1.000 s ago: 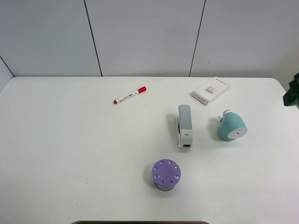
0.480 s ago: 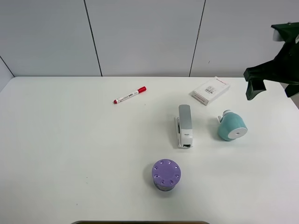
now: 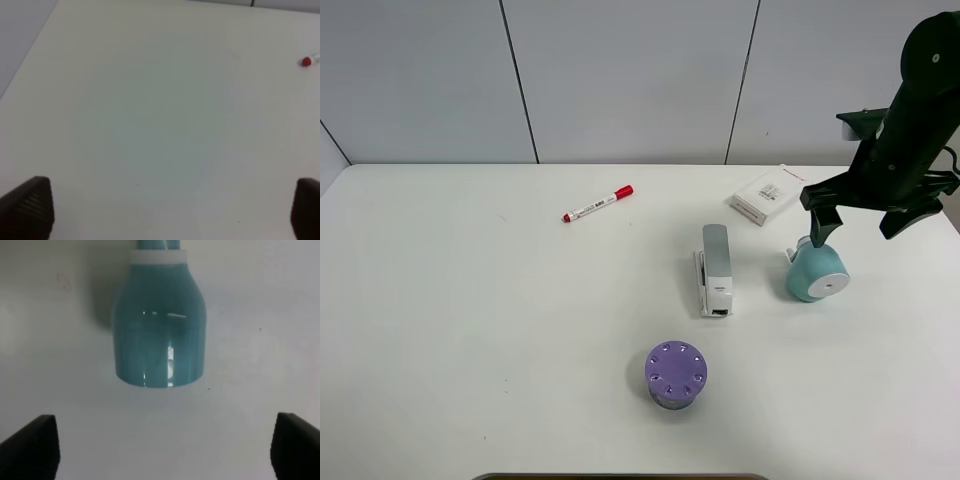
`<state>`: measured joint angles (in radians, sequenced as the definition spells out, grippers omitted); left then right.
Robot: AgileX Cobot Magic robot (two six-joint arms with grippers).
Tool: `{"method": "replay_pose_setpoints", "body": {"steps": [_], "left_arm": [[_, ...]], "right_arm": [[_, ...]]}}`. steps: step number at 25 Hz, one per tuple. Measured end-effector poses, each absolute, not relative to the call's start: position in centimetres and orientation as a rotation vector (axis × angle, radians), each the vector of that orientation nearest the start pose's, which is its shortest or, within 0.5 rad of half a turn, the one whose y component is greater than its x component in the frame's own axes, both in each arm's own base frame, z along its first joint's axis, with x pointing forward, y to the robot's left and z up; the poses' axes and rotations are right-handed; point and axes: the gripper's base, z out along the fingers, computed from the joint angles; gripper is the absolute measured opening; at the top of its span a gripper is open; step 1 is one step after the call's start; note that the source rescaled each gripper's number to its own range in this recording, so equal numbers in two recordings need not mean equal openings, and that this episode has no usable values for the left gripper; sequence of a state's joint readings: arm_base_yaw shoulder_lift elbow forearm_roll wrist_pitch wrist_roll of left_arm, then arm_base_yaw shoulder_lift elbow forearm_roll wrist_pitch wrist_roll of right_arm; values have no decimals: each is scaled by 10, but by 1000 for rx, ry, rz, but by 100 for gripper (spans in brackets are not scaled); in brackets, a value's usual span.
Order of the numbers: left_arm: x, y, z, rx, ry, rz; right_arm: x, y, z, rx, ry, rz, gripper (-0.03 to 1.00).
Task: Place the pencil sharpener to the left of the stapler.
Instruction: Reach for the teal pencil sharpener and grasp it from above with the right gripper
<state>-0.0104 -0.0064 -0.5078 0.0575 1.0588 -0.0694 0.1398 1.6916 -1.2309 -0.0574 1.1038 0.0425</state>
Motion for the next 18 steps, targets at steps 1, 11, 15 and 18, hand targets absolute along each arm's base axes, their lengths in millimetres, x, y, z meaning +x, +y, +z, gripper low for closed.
{"method": "replay_pose_setpoints", "body": {"steps": [1,11,15,18], "left_arm": [[-7,5,280,-63,2026,18],[-7,5,280,-63,2026,18],[-7,5,280,-63,2026,18],[-7,5,280,-63,2026,18]], "right_arm": [[321,40,233,-187,3048,-68,100],[334,43,207,-194,3073,-67,100],[340,44,198,-195,3060,-61,100],[343,44,190,-198,3069,-62,100]]}}
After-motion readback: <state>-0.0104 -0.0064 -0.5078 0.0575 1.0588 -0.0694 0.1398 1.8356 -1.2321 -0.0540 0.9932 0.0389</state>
